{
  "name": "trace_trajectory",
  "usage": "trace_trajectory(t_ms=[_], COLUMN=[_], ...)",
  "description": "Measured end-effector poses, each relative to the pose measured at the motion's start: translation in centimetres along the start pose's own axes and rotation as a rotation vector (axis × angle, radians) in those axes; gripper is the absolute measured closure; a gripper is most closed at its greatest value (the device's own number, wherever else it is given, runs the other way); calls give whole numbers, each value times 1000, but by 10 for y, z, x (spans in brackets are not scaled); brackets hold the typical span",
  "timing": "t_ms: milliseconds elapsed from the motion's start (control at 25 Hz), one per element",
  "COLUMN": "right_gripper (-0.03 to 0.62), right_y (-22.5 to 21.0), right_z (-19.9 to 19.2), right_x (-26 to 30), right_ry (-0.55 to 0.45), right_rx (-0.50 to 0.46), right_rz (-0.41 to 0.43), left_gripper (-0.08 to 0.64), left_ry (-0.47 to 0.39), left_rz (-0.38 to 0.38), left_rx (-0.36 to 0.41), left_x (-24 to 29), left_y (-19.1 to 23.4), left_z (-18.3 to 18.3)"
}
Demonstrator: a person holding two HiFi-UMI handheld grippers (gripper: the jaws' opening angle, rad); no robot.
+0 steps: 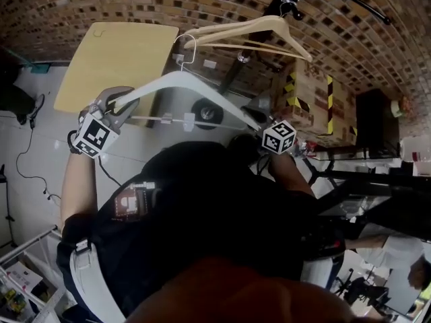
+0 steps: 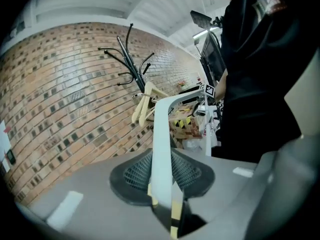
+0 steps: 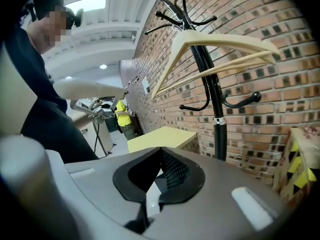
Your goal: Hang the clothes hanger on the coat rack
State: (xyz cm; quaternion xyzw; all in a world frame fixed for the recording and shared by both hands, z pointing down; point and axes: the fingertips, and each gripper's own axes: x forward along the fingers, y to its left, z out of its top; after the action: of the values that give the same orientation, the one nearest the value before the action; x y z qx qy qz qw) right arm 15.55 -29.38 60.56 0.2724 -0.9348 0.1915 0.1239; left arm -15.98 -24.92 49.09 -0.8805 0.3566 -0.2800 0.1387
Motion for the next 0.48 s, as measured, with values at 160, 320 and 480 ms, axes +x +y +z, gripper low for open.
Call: trace_trajectory(t_ms=[160,320,480], right_gripper=[578,578,578], right_y=[-8,-22,-34], right_z=[-9,-15,-11], right_x=[-37,-67,-90], right_ry=[-21,-52,-80], right_rx=[8,28,26], right_rz=[-32,-66,-93], left_gripper=[459,459,459], left_ry=[-60,-105,-162], left_rz=[-9,-15,3], left_rx=[56,104,152], left_x=[11,22,33], left_y=[-20,-29,-18], left_z=[57,111,167])
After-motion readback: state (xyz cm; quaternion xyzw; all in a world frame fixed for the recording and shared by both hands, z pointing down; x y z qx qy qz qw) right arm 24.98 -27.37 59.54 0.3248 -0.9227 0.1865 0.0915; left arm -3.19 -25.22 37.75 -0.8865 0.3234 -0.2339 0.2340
